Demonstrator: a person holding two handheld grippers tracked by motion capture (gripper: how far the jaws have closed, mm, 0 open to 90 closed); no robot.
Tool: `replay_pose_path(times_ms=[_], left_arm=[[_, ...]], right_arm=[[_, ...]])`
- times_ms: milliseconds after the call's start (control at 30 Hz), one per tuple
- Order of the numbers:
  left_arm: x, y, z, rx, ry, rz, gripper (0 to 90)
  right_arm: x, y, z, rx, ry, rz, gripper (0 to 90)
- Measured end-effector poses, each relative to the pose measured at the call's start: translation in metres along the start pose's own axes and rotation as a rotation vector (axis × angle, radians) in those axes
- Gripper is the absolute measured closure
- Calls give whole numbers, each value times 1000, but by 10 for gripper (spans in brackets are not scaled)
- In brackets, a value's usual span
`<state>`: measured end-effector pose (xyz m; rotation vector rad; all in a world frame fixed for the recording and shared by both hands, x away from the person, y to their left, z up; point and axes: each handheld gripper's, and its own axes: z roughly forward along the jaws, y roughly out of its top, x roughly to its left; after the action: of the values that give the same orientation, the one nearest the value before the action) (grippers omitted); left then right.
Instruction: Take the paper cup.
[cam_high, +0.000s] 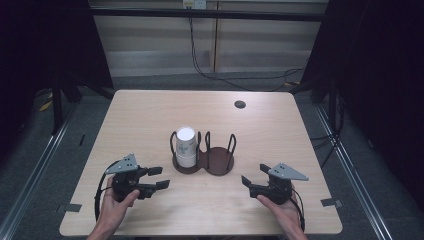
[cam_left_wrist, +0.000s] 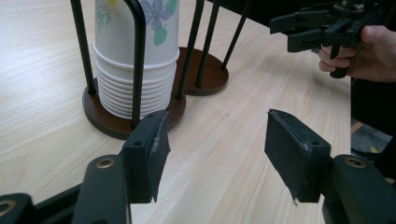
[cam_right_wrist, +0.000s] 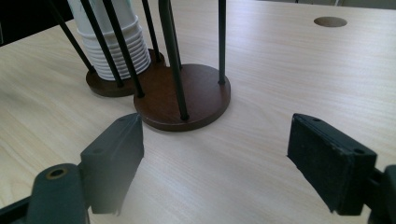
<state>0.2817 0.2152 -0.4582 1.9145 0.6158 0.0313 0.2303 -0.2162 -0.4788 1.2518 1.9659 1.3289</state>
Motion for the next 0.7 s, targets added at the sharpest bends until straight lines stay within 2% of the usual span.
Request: replay_pose_path(times_ms=[100,233,300,467,500,600,700], left_arm=[[0,0,1,7,3,10,404],[-2,2,2,3,26,-11,442],[-2,2,2,8,21,-28,406],[0,2,1,22,39,-53,324],[0,2,1,18,44,-55,295],[-1,3,1,19,50,-49,257],[-1,7,1,25,54,-25,230]], right_arm=[[-5,0,-3,-12,5,32,167],[-8,-1,-3,-3,29,64,173],[-7,-1,-3,-4,41,76,174],[-3,0,-4,4,56,58,175],[-2,0,-5,6,54,41,175],[-2,0,-6,3,58,49,176],[-2,1,-5,7,66,39,176]])
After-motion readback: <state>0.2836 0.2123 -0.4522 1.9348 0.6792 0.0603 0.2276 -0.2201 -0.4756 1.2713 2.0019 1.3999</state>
